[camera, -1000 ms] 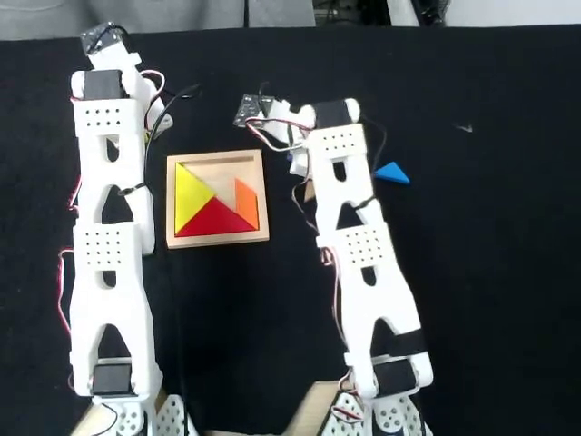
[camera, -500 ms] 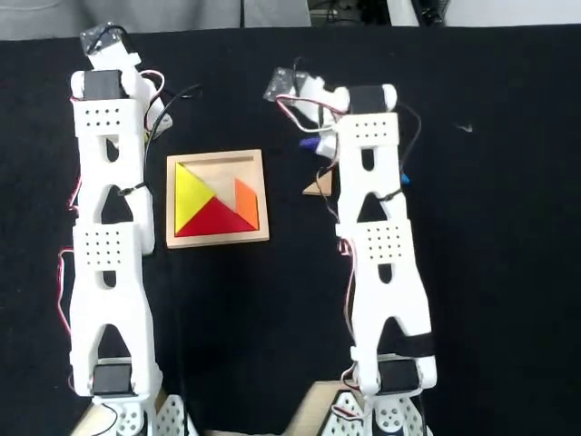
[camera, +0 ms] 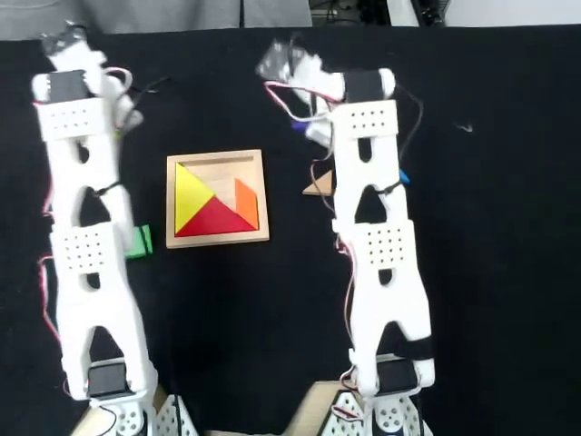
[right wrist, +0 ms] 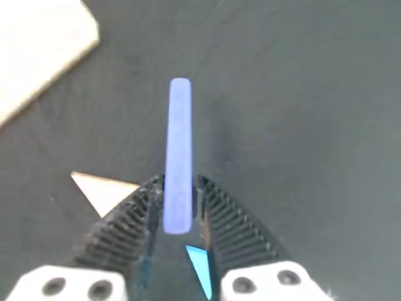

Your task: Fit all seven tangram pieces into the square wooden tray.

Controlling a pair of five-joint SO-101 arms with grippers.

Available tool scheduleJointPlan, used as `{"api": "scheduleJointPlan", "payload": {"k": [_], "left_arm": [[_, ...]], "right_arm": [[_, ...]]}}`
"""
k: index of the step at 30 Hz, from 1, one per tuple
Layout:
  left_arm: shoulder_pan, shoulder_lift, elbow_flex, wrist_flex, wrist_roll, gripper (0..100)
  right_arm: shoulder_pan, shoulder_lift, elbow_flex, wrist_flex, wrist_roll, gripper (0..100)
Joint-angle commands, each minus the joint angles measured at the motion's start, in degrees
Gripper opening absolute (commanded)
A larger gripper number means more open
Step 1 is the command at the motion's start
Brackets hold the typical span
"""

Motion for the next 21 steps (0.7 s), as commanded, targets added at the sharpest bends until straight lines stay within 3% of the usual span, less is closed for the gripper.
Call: {"api": "scheduleJointPlan", "payload": {"k": [1, 9, 15, 21], "left_arm": [[-2.6, -8.7, -1.6, 0.4, -11.8, 3], [-3.1, -28.0, 14.4, 0.4, -20.5, 3], [-1.3, -51.8, 31.3, 0.4, -23.8, 3], [-0.8, -67.8, 57.1, 0.0, -26.3, 3]], "right_arm": [[-3.8, -14.5, 2.6, 2.0, -6.0, 1.0], [-10.6, -37.7, 26.2, 1.8, -16.7, 1.0], [-14.0, -51.7, 39.8, 1.5, -17.7, 1.0], [-14.7, -60.5, 55.3, -2.8, -17.7, 1.0]]}}
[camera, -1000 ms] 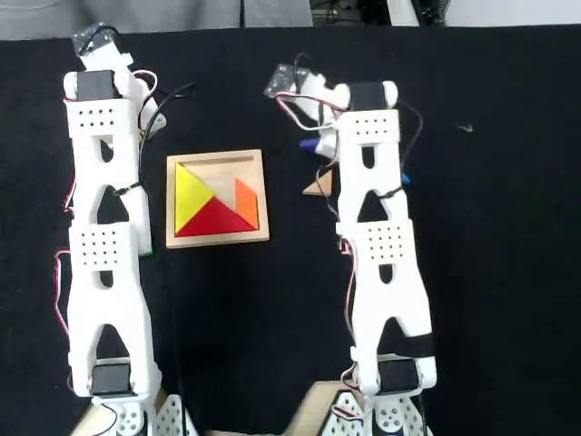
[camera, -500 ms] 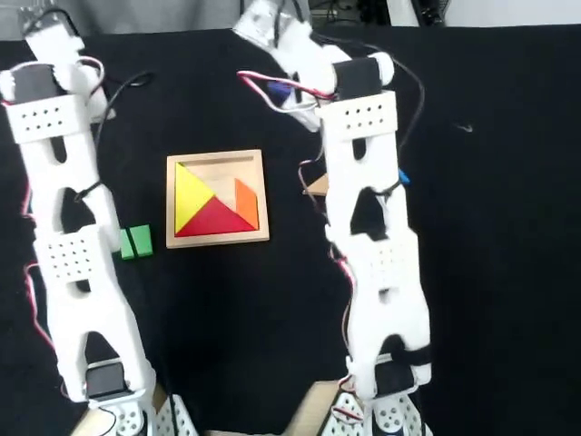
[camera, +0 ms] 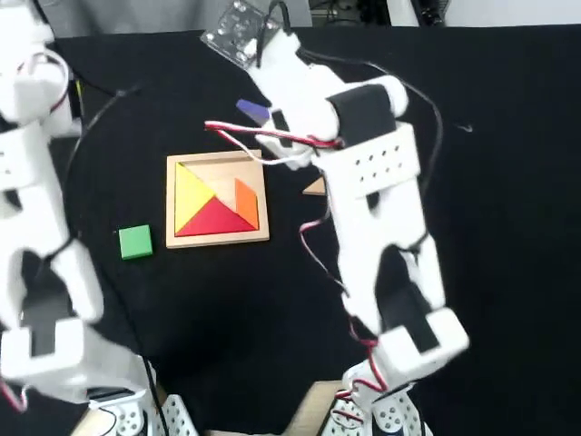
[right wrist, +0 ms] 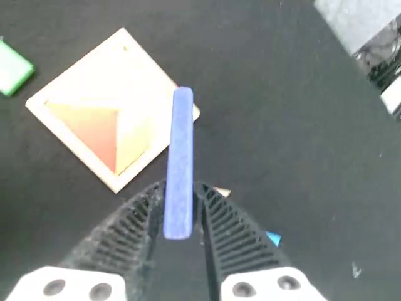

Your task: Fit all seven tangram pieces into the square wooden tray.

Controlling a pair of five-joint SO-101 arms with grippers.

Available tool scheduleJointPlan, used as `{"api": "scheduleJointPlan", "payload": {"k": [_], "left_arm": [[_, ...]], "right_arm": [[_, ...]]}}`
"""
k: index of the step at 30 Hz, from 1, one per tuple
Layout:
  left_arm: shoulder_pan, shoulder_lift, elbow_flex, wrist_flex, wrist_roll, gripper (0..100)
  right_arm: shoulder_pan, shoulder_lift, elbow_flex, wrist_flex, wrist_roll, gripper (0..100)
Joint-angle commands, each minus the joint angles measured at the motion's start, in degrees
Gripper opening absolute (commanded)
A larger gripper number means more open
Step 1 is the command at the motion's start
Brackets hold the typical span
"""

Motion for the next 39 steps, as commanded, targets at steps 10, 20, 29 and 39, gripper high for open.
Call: {"api": "scheduleJointPlan", "payload": {"k": [10, 20, 29, 39], "left_arm": [[0.7, -30.9, 63.5, -22.6, -2.2, 3], [-1.3, -38.0, 92.1, -43.0, 3.4, 3], [-3.0, -38.6, 101.2, -52.3, 3.3, 3], [-2.9, -38.4, 103.5, -56.1, 3.3, 3]], "right_arm": [[-4.2, -17.5, 48.9, -39.4, -0.1, 1.1], [-4.9, -10.0, 66.0, -70.6, 12.0, 1.1], [-4.2, 6.8, 58.2, -77.3, 16.2, 1.1], [-3.6, 9.5, 56.0, -81.2, 16.9, 1.1]]}}
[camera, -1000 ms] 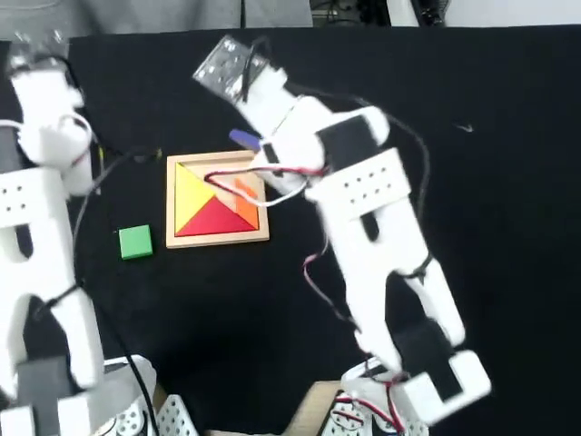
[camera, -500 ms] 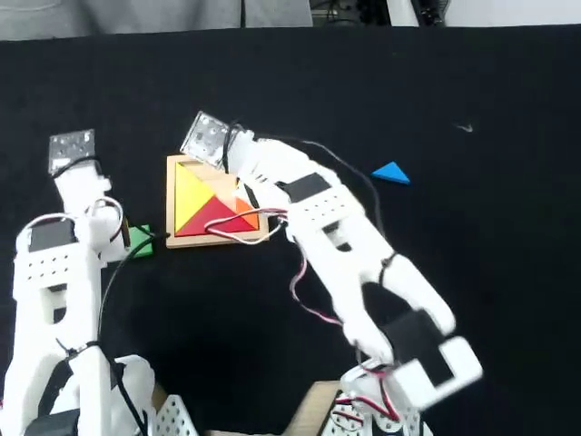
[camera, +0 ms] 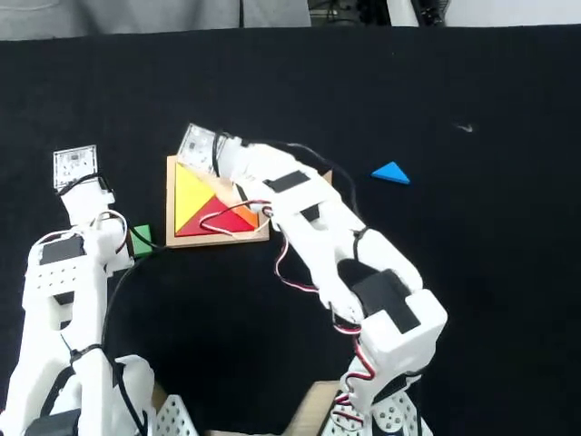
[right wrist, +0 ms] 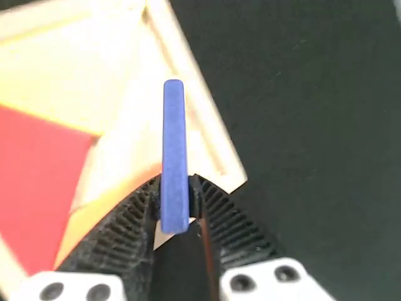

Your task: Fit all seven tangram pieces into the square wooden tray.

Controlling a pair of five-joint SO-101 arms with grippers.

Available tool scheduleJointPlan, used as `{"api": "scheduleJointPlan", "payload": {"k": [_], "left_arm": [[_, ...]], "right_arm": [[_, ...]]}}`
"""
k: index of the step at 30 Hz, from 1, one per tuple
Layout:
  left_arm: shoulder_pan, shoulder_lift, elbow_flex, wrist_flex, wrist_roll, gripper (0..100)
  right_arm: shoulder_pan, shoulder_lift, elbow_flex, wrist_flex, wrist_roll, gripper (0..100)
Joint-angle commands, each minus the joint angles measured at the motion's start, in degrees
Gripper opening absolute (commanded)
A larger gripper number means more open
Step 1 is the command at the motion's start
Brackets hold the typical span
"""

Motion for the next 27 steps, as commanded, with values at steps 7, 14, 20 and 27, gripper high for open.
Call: {"api": "scheduleJointPlan", "payload": {"k": [7, 14, 20, 27], "left_arm": [[-0.5, -1.1, -0.2, -0.9, 0.4, 3], [-0.2, -1.1, -0.2, -0.9, 0.4, 3], [-0.2, -1.1, -0.2, -0.9, 0.4, 3], [-0.5, -1.1, -0.2, -0.9, 0.5, 3]], "right_arm": [[1.6, 6.0, -7.1, -4.1, 4.7, 1.1], [3.6, 7.3, -8.7, -4.2, 4.7, 1.1], [3.5, 7.4, -8.4, -4.1, 4.7, 1.3], [3.7, 7.5, -8.7, -1.7, 4.7, 14.8]]}}
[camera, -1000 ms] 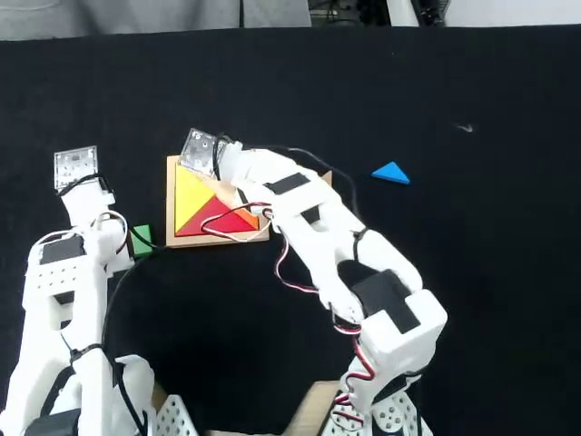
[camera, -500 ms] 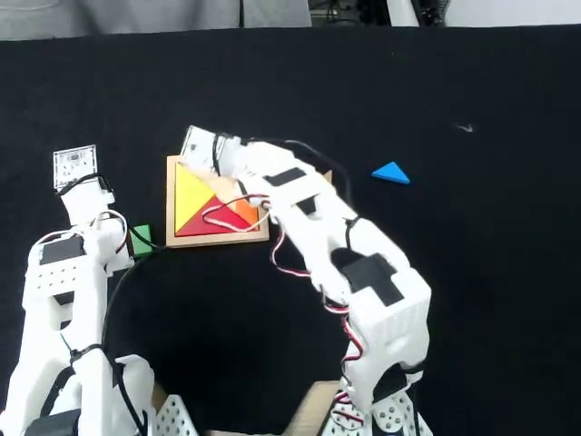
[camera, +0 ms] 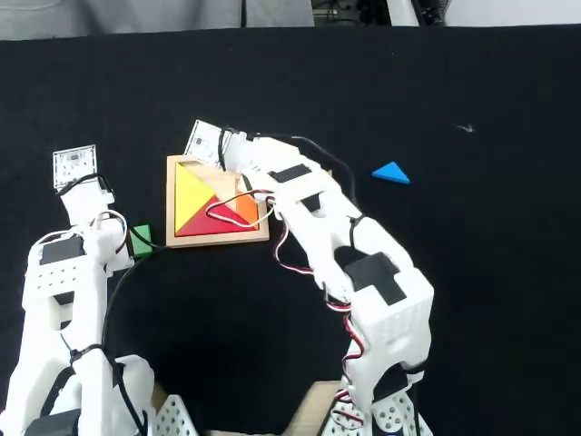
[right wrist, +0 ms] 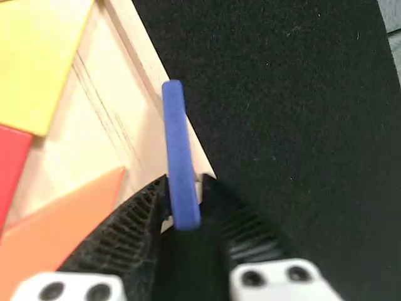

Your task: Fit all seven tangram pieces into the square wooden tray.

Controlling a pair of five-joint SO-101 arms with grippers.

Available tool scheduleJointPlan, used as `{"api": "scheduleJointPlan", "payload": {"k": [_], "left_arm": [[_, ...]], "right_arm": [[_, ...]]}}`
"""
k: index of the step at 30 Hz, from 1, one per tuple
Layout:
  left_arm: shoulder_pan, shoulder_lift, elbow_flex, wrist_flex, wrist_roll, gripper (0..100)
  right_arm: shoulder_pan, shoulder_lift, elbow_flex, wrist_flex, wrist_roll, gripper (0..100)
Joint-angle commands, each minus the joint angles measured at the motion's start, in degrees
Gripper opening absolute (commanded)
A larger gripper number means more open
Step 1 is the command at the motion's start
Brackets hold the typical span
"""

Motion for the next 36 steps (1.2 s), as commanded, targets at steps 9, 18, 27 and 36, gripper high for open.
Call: {"api": "scheduleJointPlan", "payload": {"k": [9, 18, 27, 36], "left_arm": [[-0.5, -1.1, -0.2, -0.8, 0.5, 3], [-0.5, -1.1, -0.2, -0.8, 0.6, 3], [-0.5, -1.3, -0.2, -0.8, 0.6, 3], [-0.5, -1.6, -0.2, -0.8, 0.6, 3]], "right_arm": [[0.5, -0.8, -2.9, 1.7, 0.7, 15.3], [-0.5, -3.8, -2.5, 12.1, 6.9, 15.2], [0.3, -7.3, -0.4, 12.5, 7.0, 15.3], [-1.4, -14.5, -0.4, 21.7, 7.1, 32.4]]}}
